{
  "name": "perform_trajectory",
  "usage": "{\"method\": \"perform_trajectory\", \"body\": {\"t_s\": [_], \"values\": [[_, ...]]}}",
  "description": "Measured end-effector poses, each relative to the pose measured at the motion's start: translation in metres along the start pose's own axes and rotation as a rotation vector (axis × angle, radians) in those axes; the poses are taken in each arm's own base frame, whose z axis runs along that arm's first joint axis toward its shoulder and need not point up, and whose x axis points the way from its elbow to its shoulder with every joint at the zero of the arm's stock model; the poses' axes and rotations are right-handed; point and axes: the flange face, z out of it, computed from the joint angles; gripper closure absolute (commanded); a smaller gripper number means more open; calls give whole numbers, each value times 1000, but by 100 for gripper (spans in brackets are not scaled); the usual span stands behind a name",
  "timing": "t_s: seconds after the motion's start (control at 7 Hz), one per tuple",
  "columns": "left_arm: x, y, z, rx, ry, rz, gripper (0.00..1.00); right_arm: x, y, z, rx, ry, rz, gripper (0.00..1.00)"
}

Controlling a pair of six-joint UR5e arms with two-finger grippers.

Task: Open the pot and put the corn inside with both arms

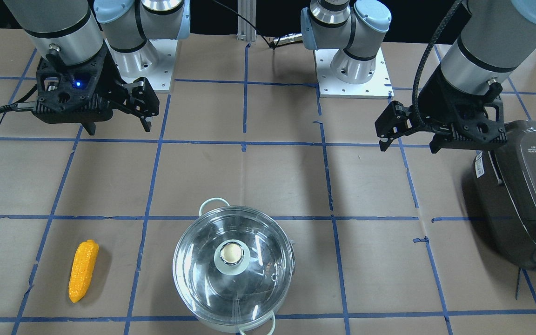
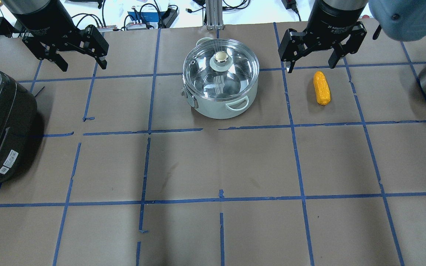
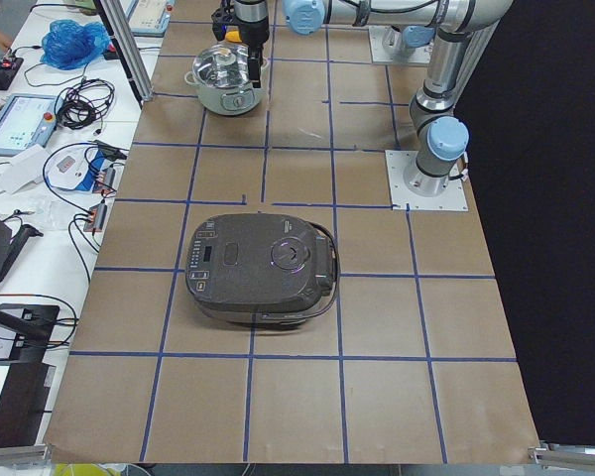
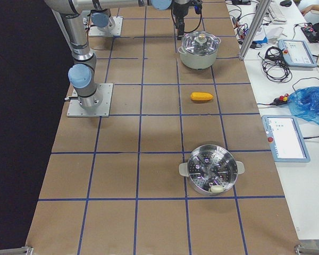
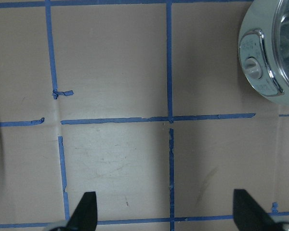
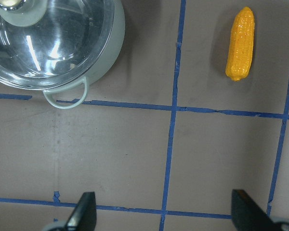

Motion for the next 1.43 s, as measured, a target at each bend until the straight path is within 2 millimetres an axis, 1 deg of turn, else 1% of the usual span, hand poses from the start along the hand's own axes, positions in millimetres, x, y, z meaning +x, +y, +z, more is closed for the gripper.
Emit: {"method": "perform_trajectory", "body": {"t_s": [0.43, 0.57, 0.71, 0.86, 1.0, 1.14, 1.29, 1.43], "values": [[-2, -2, -3, 8, -2, -3, 0, 2, 0, 1, -7, -2, -2, 0], [-3, 0, -5, 10, -2, -5, 0, 6, -3, 0, -4, -2, 5, 0], [-4, 1, -8, 13, -2, -6, 0, 23, -9, 0, 1, -2, 31, 0], [-4, -4, -10, 20, -2, -6, 0, 52, -19, 3, 0, -5, 69, 0], [2, -19, -7, 27, 4, 7, 0, 87, -38, 19, -17, -9, 85, 0], [31, -46, 3, 33, 14, 45, 0, 120, -66, 51, -33, -11, 70, 0], [81, -82, 23, 36, 20, 76, 0, 141, -93, 89, -28, -9, 57, 0], [132, -118, 52, 31, 25, 81, 0, 153, -116, 129, -29, -9, 41, 0]]}}
